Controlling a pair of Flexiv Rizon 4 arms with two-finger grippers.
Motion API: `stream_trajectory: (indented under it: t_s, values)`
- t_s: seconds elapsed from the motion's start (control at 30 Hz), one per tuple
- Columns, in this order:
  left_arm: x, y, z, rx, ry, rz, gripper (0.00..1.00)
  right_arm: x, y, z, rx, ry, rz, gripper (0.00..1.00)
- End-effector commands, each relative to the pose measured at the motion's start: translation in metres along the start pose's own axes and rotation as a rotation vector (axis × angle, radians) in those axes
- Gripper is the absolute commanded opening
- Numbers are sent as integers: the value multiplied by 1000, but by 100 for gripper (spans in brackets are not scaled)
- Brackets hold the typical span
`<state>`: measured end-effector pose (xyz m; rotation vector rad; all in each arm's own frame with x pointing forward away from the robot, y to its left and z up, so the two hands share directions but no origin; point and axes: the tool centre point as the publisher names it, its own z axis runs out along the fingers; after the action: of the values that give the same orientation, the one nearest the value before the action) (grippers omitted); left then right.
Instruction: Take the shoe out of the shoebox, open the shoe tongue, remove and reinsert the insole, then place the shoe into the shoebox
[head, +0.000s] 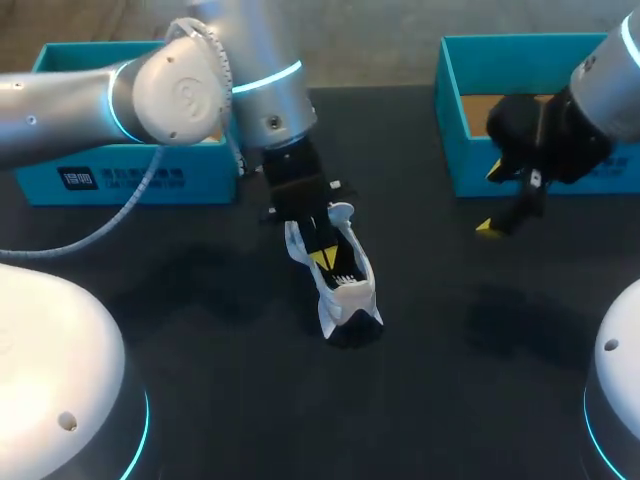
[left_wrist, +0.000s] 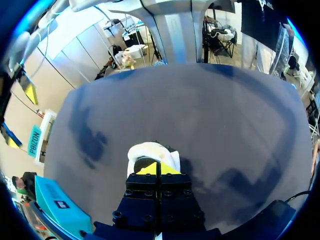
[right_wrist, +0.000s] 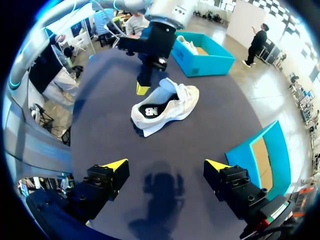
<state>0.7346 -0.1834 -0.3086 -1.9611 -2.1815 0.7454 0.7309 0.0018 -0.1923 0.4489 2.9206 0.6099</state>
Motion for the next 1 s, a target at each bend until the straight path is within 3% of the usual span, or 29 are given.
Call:
stream_trajectory:
  t_s: [0.03,0.2,0.63,1.0]
  values:
    - [-2,4,4,-25,44,-7,0,3,-3,-27,10,-13,-8,100]
    - [0,10,9,-61,53,-37,0,2,-1,-36,23,-33,-11,100]
    - [-5,27,17,-163,18,-70,0,1,-2,-37,27,-38,-7,100]
    - [-7,43,42,-240,41,-89,0,1,-2,-37,27,-38,-7,100]
